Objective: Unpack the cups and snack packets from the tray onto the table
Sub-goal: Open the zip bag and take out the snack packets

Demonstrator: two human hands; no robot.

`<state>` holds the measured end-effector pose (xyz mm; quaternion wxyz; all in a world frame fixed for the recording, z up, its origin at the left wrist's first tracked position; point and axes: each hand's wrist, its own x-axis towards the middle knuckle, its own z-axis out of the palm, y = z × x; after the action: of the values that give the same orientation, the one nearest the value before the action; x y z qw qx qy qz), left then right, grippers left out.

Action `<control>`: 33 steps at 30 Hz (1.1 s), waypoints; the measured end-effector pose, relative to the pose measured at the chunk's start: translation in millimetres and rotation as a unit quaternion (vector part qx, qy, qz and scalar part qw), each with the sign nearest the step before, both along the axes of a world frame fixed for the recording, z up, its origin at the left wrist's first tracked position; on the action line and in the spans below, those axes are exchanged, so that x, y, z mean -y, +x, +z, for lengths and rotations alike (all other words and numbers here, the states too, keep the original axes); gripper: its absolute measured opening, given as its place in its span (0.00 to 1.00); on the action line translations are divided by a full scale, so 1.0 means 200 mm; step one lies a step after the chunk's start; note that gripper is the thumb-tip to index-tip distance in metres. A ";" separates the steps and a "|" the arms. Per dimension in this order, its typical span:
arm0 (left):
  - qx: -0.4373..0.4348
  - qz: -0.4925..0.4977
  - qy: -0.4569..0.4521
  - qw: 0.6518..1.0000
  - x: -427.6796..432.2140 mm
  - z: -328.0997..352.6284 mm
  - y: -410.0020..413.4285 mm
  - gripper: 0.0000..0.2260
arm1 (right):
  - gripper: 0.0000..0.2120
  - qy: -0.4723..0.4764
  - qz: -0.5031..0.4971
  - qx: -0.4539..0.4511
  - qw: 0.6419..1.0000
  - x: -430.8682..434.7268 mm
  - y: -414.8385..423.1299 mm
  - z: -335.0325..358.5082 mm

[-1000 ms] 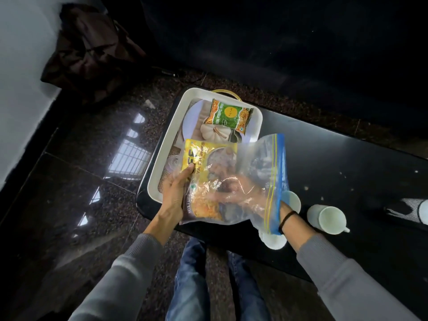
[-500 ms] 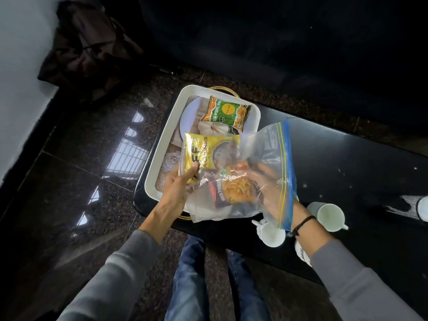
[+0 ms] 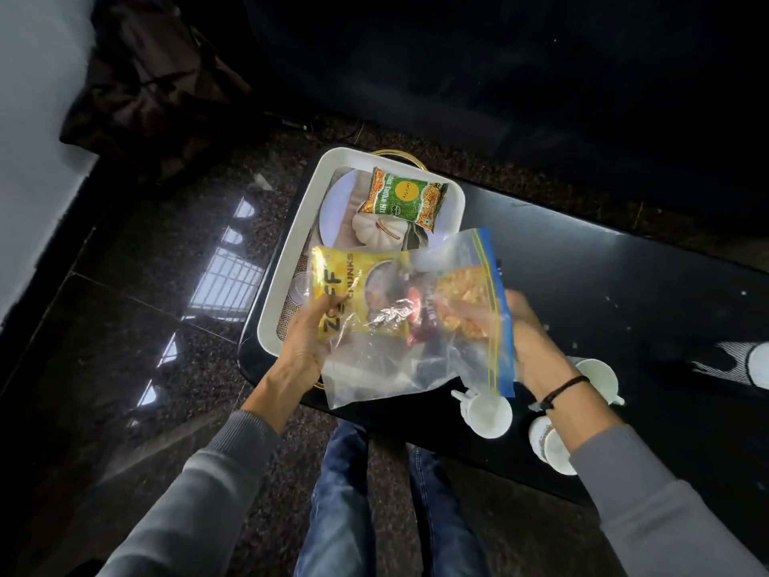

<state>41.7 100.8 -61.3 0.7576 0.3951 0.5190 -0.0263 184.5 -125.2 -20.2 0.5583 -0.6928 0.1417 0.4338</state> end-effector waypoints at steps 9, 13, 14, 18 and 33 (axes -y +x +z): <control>-0.060 -0.019 0.039 0.997 -0.09 -0.04 -0.12 0.11 | 0.12 -0.014 -0.115 0.080 0.990 0.11 0.09 0.10; -0.078 0.008 0.016 0.997 -0.12 -0.02 -0.14 0.05 | 0.13 0.000 -0.185 0.063 0.981 0.08 0.08 0.12; -0.091 0.004 0.024 0.996 -0.13 -0.02 -0.14 0.06 | 0.11 0.015 -0.213 0.057 0.975 0.07 0.08 0.14; -0.121 -0.028 0.064 0.990 -0.15 -0.02 -0.16 0.10 | 0.04 0.087 -0.281 0.053 0.954 0.00 0.08 0.13; -0.096 -0.053 0.054 0.993 -0.25 -0.04 -0.23 0.02 | 0.13 -0.019 0.023 -0.020 0.999 -0.47 0.20 -0.15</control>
<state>-4.4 150.0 -70.0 0.6795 0.4579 0.5681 -0.0766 225.4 -31.8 -50.8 0.5322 -0.6974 0.1447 0.4576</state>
